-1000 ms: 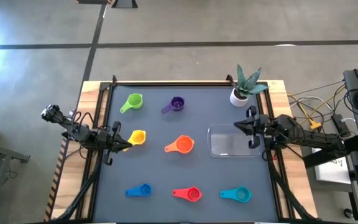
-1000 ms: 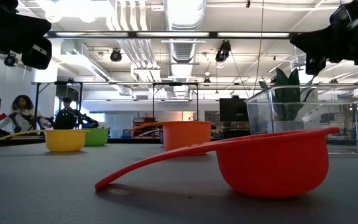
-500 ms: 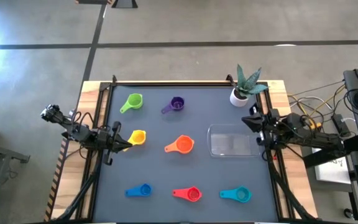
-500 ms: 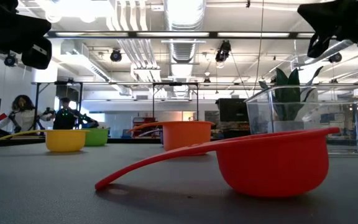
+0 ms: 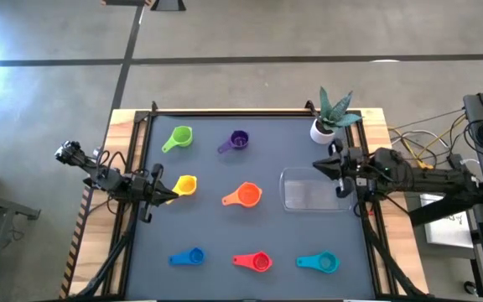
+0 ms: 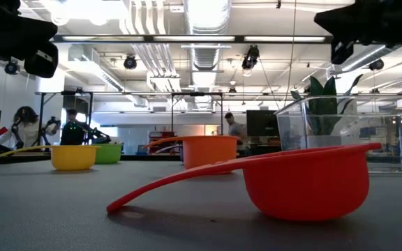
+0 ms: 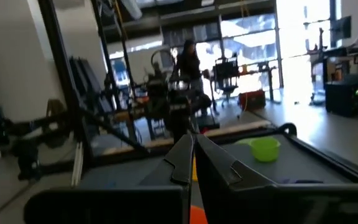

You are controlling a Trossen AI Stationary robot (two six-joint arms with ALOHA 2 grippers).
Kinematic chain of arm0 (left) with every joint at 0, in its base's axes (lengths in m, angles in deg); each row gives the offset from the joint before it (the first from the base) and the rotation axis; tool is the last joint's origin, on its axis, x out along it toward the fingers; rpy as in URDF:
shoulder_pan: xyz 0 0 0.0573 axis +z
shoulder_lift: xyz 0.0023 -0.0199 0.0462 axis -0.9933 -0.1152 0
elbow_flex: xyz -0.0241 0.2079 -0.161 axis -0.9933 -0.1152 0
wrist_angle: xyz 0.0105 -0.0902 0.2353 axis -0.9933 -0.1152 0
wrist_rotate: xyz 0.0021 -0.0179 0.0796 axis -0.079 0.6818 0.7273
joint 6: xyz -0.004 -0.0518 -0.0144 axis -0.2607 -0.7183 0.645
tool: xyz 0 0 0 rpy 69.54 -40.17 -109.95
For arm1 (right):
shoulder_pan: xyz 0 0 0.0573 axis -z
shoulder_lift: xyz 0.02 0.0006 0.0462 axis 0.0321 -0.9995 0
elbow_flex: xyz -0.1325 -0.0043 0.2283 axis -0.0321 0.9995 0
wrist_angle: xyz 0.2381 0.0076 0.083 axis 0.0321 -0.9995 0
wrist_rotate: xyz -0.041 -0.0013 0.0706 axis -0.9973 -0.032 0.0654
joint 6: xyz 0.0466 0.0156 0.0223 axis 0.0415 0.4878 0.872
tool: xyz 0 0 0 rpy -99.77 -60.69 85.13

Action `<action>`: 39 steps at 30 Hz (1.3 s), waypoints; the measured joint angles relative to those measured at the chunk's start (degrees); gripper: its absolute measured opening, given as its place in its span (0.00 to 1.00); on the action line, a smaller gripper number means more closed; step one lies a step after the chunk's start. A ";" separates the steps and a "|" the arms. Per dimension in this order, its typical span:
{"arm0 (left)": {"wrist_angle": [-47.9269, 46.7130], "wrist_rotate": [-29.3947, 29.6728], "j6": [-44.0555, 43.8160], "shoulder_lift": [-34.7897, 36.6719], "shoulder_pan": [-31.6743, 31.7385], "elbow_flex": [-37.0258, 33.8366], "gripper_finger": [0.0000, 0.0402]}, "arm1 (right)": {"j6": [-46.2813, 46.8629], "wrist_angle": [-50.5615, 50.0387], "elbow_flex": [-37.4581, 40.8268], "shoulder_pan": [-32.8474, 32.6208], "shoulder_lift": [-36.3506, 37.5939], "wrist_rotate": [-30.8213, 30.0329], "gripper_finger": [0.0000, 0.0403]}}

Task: Nest measuring cups in basket
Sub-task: Stack the green measuring cup on top of the orange measuring cup

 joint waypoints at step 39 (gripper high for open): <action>0.04 0.01 0.01 -0.01 -0.01 -0.01 0.00 | -3.31 0.73 -15.08 -11.73 -23.78 -2.98 0.02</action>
